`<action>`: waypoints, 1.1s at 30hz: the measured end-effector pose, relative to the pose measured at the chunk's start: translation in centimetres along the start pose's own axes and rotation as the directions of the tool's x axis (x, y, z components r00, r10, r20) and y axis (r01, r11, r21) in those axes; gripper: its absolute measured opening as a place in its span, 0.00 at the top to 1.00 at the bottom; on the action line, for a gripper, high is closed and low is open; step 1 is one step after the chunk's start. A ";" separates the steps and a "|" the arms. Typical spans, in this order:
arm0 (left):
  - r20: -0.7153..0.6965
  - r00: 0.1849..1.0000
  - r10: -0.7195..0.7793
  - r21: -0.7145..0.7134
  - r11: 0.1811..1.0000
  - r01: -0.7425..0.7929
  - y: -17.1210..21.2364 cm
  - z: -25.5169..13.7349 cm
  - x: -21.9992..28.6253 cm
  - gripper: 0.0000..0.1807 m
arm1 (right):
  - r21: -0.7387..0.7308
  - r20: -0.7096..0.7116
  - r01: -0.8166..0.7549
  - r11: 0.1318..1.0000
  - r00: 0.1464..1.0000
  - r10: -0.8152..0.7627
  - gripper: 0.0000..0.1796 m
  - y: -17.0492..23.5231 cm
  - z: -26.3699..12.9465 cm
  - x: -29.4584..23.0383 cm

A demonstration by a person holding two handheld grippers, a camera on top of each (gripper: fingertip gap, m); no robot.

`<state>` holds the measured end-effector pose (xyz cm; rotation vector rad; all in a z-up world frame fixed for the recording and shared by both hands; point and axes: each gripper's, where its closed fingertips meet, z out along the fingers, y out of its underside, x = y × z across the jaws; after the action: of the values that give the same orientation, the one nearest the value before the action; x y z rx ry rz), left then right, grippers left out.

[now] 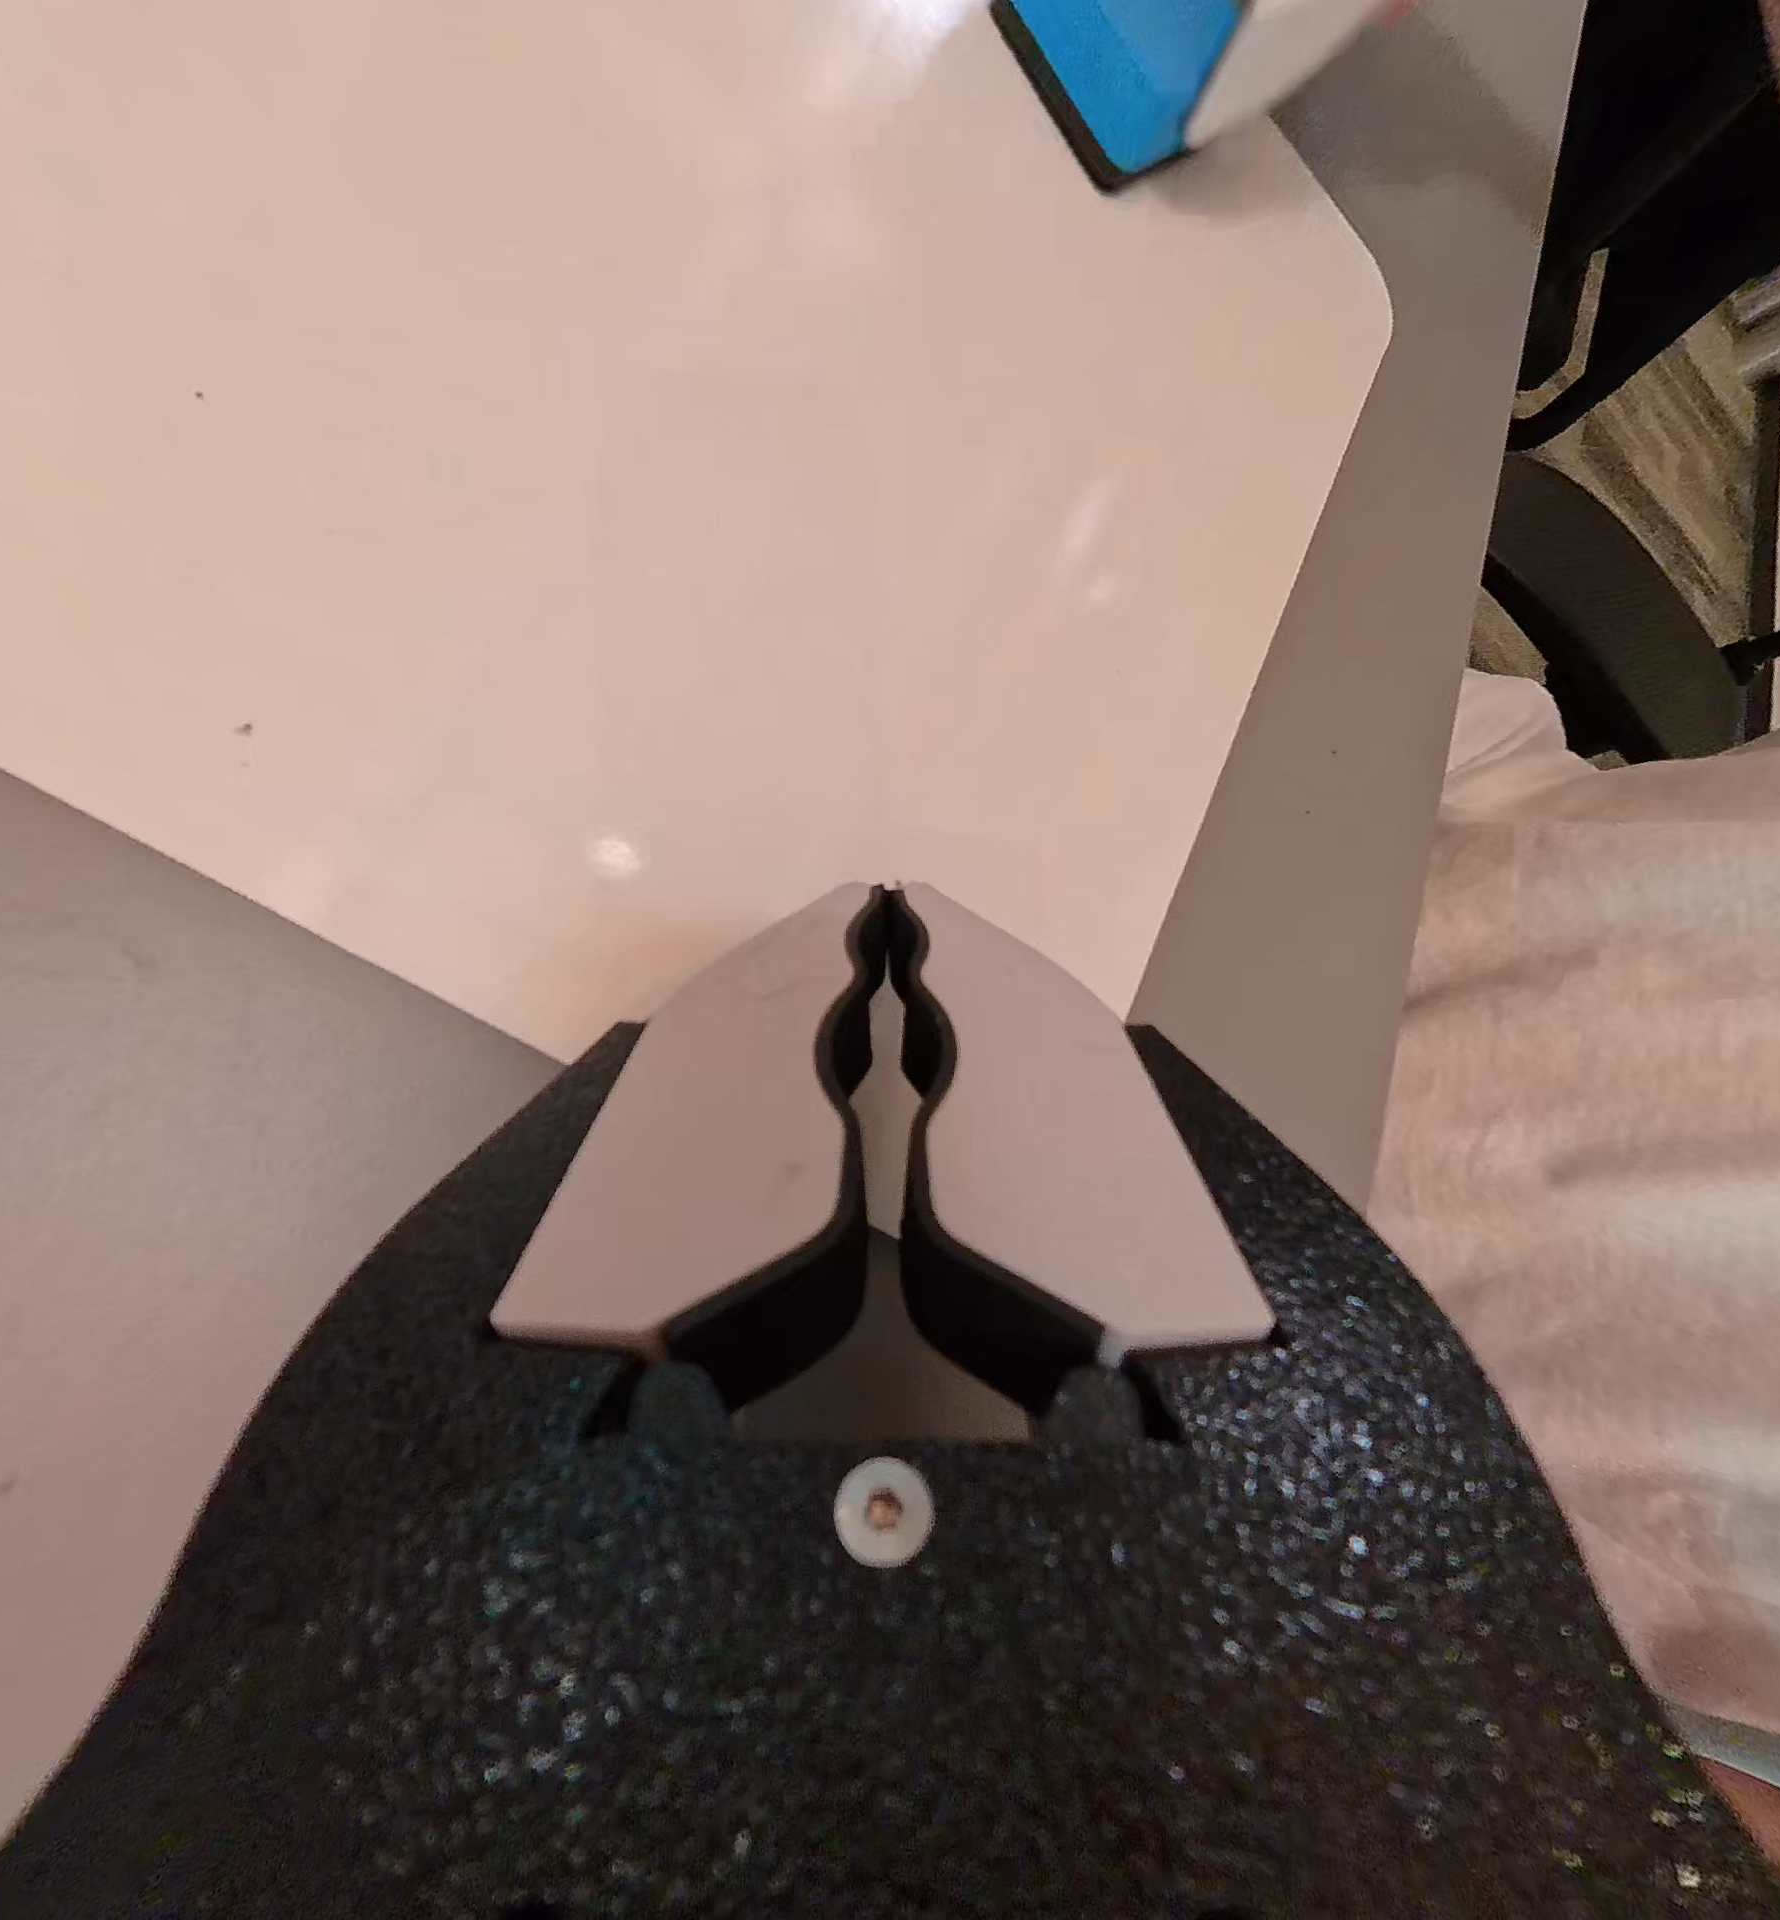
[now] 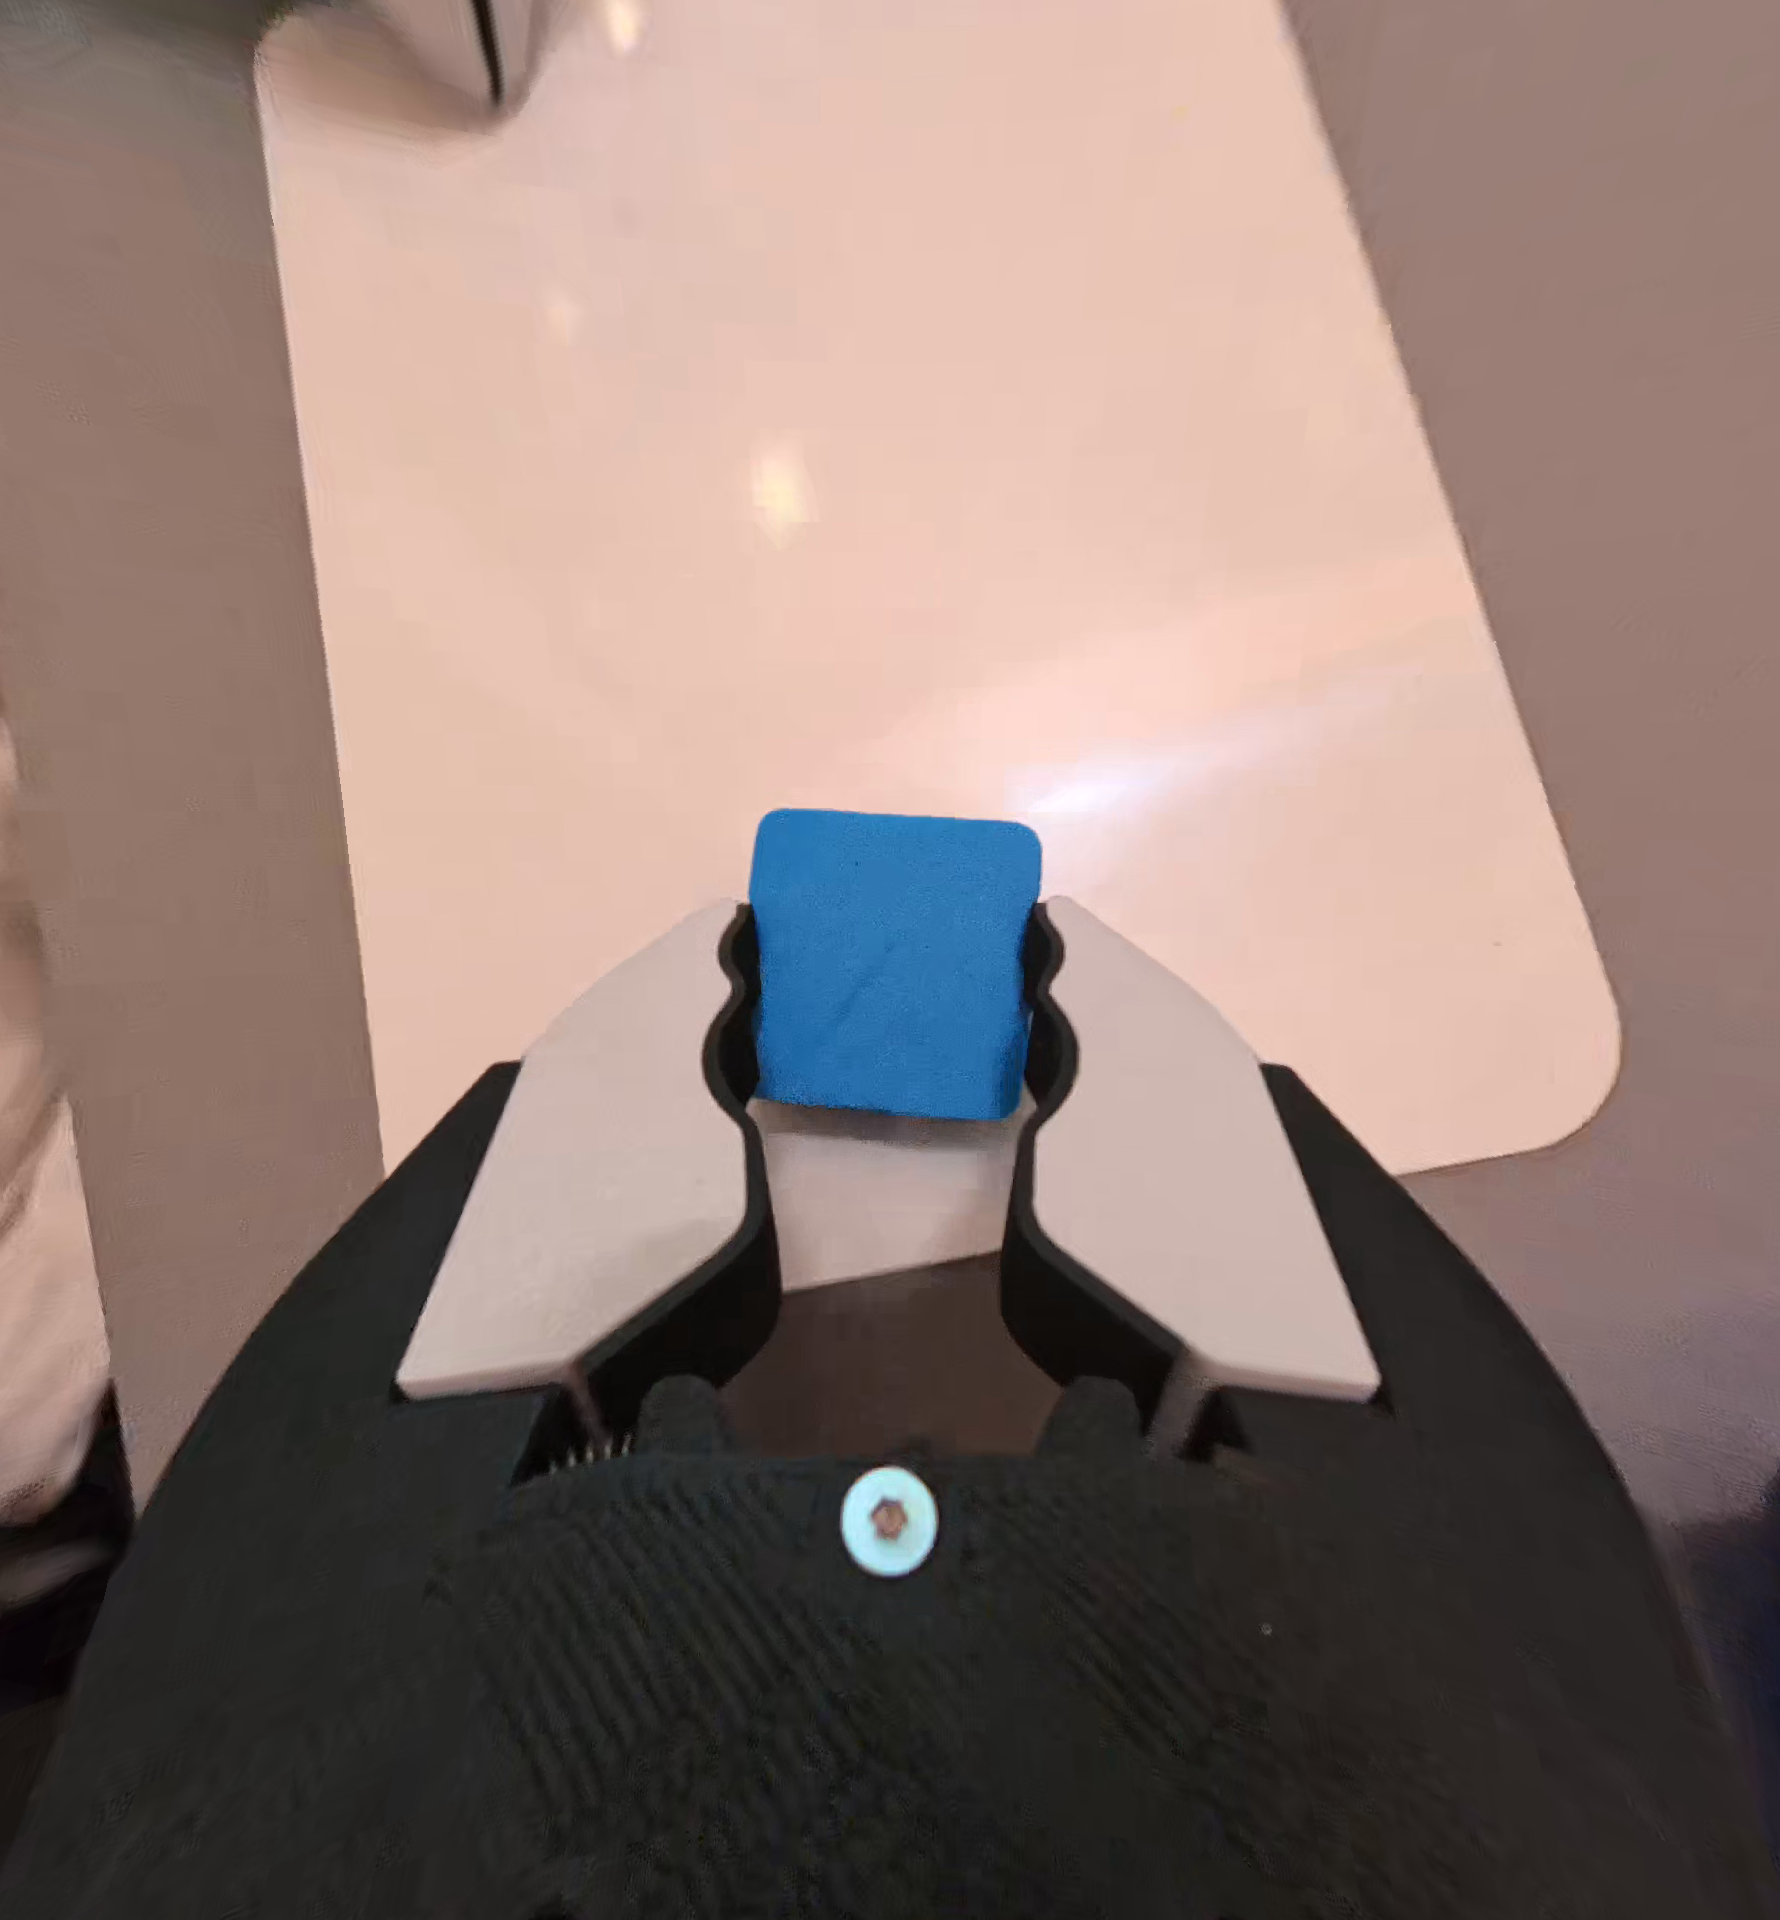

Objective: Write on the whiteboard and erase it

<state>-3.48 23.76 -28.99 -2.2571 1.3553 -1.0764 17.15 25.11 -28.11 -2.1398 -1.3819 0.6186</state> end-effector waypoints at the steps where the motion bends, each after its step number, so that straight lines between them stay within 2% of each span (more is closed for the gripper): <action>1: -0.003 1.000 -0.002 -0.001 1.000 0.002 0.0 0.0 0.0 1.00 | -0.044 -0.020 0.021 0.999 1.000 -0.022 0.72 0.4 -0.3 0.1; 2: -0.006 1.000 -0.004 -0.001 1.000 0.004 0.0 0.0 0.0 1.00 | -0.055 -0.066 -0.011 0.998 0.998 0.008 0.72 0.7 -0.7 1.1; 4: -0.013 1.000 -0.008 -0.003 1.000 0.008 0.0 0.0 0.0 1.00 | 0.039 -0.233 -0.157 0.987 0.959 0.161 0.72 1.4 -1.8 5.0; 6: -0.013 1.000 -0.010 -0.003 1.000 0.010 0.0 0.0 0.0 1.00 | 0.155 -0.220 -0.236 0.959 0.938 0.266 0.72 1.4 -2.1 5.6; 8: -0.010 1.000 -0.009 -0.002 1.000 0.009 0.0 0.0 0.0 1.00 | 0.158 -0.305 -0.218 0.963 0.917 0.258 0.72 1.6 -2.2 6.0; 11: -0.015 1.000 -0.013 -0.004 1.000 0.013 0.0 0.0 0.0 1.00 | 0.163 -0.327 -0.293 0.942 0.885 0.332 0.72 1.8 -2.4 6.4; 19: -0.009 1.000 -0.026 0.001 1.000 0.026 -0.1 0.0 -0.1 1.00 | 0.160 -0.430 -0.332 0.929 0.824 0.369 0.72 2.4 -3.3 8.2; 23: -0.008 0.999 -0.037 0.005 0.999 0.037 -0.1 -0.1 -0.1 1.00 | 0.139 -0.354 -0.290 0.947 0.879 0.321 0.72 2.0 -2.7 6.9; 27: -0.003 0.999 -0.039 0.006 0.999 0.039 -0.2 -0.1 -0.1 1.00 | 0.139 -0.411 -0.287 0.948 0.854 0.319 0.72 2.5 -3.5 7.6; 29: -0.004 0.999 -0.041 0.006 0.999 0.042 -0.2 -0.1 -0.1 1.00 | 0.185 -0.369 -0.320 0.929 0.854 0.367 0.72 2.5 -3.3 7.5; 33: 0.028 0.999 -0.020 0.016 1.000 0.020 -0.2 0.0 -0.2 1.00 | 0.135 -0.355 -0.262 0.956 0.888 0.293 0.72 2.4 -3.1 6.7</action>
<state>-3.40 24.04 -28.90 -2.2707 1.3114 -1.0535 23.25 29.94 -27.88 -2.2597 -0.8399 0.3380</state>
